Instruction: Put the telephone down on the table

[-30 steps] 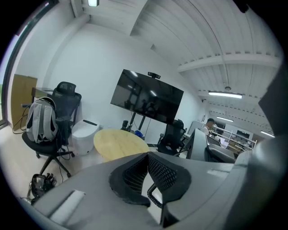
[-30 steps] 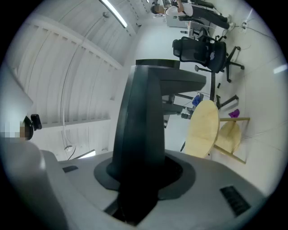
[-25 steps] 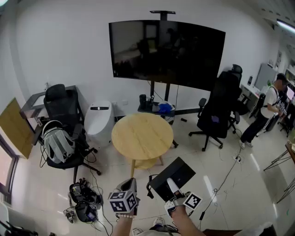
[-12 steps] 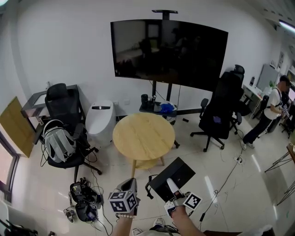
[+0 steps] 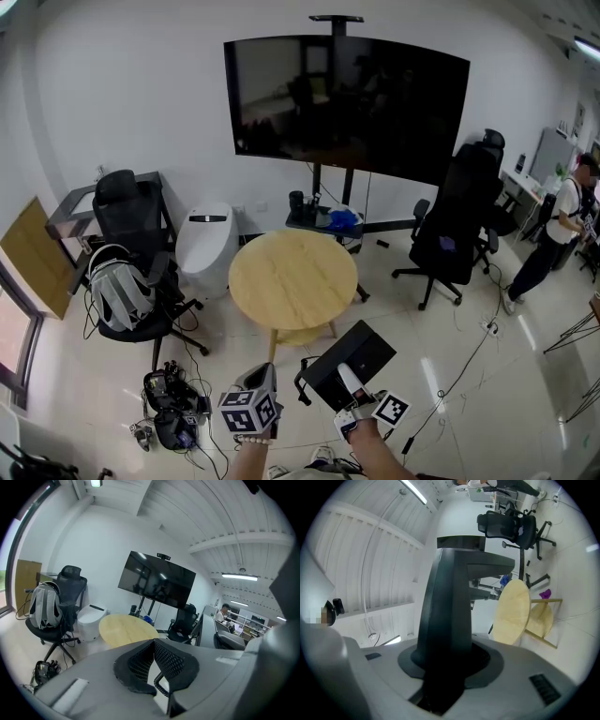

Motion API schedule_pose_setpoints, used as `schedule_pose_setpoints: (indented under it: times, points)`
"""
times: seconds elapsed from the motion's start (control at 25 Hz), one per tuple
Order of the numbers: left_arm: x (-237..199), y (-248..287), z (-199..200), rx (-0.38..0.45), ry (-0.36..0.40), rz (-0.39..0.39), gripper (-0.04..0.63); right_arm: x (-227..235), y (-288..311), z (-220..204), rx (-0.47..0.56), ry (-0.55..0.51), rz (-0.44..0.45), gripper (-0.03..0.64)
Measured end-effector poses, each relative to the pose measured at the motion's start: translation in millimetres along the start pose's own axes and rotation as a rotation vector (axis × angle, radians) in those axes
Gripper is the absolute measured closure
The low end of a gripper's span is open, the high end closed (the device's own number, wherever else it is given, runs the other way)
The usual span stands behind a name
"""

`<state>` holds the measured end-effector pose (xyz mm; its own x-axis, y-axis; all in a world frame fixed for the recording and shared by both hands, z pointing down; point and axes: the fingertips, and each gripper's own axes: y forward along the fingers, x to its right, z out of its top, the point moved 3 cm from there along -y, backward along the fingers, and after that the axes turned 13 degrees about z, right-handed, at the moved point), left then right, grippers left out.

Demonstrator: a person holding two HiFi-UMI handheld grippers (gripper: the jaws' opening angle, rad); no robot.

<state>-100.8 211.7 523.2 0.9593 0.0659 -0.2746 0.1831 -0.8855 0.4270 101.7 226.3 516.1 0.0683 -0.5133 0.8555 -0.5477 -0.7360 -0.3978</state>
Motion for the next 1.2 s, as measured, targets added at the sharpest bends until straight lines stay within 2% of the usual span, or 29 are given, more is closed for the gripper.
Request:
schedule_pose_setpoints:
  times: [0.44,0.76,1.2]
  points:
    - [31,25,-7,0.001,0.005,0.042,0.604,24,-3,38,-0.05,0.006,0.005,0.449]
    - [32,44,-8,-0.009,-0.005,0.072,0.604,44,6,48,-0.058,0.046,0.007,0.449]
    - [16,127,28,-0.02,-0.003,0.048,0.604,91,69,67,-0.08,0.04,-0.002,0.449]
